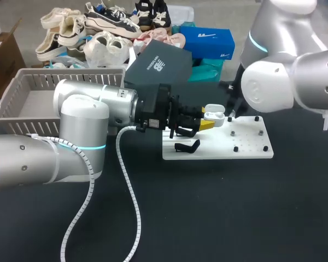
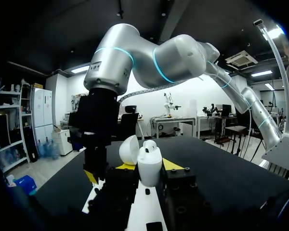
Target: Pick up each earbud case from the left stands, insert the matching earbuds, close the lid, and place the case in the box.
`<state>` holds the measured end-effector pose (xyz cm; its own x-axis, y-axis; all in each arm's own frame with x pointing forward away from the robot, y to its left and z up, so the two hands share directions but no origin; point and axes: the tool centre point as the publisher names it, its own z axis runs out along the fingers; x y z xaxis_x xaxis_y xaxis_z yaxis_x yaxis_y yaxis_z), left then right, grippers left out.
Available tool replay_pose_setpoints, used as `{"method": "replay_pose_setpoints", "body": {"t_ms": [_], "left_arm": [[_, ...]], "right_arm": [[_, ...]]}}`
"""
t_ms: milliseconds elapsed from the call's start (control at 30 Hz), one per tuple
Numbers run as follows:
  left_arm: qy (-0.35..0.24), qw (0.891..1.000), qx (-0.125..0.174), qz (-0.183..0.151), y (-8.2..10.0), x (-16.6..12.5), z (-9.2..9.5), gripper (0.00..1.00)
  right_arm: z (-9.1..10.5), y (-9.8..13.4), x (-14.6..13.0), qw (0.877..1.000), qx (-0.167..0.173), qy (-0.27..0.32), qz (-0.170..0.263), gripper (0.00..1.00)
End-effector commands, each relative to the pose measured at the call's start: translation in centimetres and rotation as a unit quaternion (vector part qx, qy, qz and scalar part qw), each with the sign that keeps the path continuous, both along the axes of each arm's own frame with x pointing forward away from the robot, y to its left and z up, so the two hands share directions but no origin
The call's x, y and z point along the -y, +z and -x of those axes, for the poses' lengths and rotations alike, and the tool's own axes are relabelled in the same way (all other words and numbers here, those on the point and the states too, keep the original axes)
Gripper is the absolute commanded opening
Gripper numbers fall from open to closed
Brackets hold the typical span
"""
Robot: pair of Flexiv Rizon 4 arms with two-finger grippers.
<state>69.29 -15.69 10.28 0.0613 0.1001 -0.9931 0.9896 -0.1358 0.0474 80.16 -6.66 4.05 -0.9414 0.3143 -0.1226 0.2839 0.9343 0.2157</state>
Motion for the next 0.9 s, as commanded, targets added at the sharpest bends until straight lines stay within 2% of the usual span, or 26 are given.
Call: {"method": "replay_pose_setpoints", "body": {"t_ms": [33,100,400,633,700,767,900], "left_arm": [[0.001,1.0,0.0,0.0,0.0,0.0,0.0,0.0],[0.001,1.0,0.0,0.0,0.0,0.0,0.0,0.0],[0.001,1.0,0.0,0.0,0.0,0.0,0.0,0.0],[0.001,1.0,0.0,0.0,0.0,0.0,0.0,0.0],[0.001,1.0,0.0,0.0,0.0,0.0,0.0,0.0],[0.001,1.0,0.0,0.0,0.0,0.0,0.0,0.0],[0.001,1.0,0.0,0.0,0.0,0.0,0.0,0.0]], "right_arm": [[1.2,2.0,1.0,1.0,0.013,-0.009,0.0,0.0],[1.4,2.7,1.3,1.0,0.017,-0.012,-0.001,0.0],[3.8,9.2,4.3,0.997,0.07,-0.044,-0.01,0.0],[6.3,14.5,4.2,0.994,0.103,-0.023,-0.019,0.0],[7.2,15.8,3.6,0.995,0.097,0.0,-0.023,0.0],[8.0,16.6,2.7,0.996,0.076,0.029,-0.021,0.0],[10.4,18.2,-0.2,0.992,0.051,0.116,-0.023,0.0]]}}
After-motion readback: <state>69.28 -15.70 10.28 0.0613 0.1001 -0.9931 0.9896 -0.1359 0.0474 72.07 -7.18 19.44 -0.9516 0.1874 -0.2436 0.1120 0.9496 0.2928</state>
